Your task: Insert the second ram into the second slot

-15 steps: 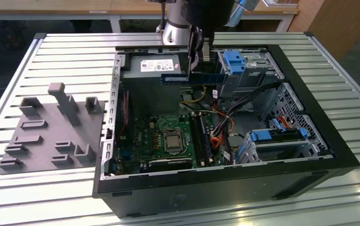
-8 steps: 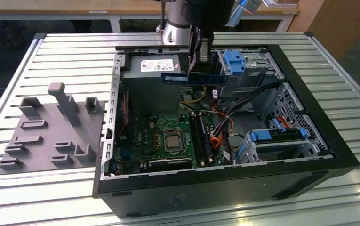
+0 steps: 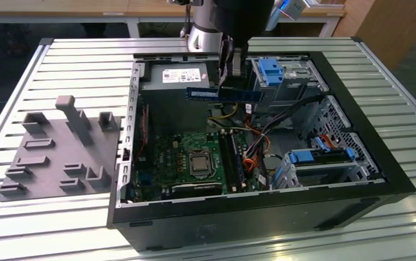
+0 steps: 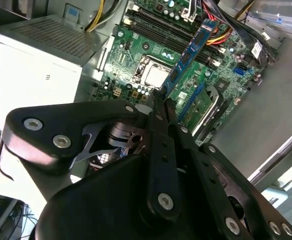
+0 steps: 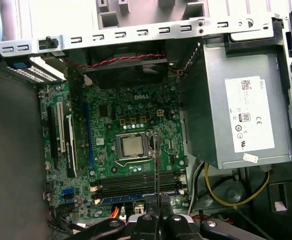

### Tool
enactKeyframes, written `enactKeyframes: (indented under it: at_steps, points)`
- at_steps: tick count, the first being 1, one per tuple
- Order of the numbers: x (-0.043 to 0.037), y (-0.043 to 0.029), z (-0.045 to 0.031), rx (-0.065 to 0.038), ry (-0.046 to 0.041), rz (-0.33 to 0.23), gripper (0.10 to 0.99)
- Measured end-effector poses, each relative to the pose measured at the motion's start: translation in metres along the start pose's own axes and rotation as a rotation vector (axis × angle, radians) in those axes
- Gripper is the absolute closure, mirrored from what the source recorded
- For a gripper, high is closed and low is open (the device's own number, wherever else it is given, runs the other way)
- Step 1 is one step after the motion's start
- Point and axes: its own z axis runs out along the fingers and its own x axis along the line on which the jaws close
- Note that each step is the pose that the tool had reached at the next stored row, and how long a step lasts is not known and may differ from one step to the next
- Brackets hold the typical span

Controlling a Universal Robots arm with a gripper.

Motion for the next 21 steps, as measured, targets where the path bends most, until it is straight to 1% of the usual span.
enactKeyframes:
  at_steps: [4,8,21]
  points:
    - [0.0027,-0.0003,0.0000,0.000,0.0000,0.001,0.953]
    - [0.0034,-0.0005,0.0000,0.000,0.0003,0.010,0.953]
    - [0.0037,-0.0005,0.0004,0.001,-0.0010,0.106,0.953]
